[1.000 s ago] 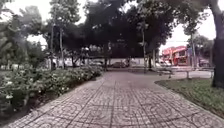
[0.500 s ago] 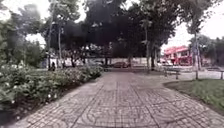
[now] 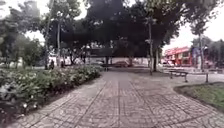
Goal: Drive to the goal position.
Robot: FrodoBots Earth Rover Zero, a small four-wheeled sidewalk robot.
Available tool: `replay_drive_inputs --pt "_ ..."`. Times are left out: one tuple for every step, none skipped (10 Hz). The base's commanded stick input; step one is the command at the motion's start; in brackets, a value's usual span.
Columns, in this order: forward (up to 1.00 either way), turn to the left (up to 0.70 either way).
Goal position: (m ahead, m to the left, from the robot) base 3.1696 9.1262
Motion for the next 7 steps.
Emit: replay_drive_inputs --pt "1.00 0.00" --pt "1.00 0.00" --pt "1.00 0.00" --pt "1.00 0.00" --pt "1.00 0.00" --pt "1.00 -0.03" --pt "1.00 -0.27"
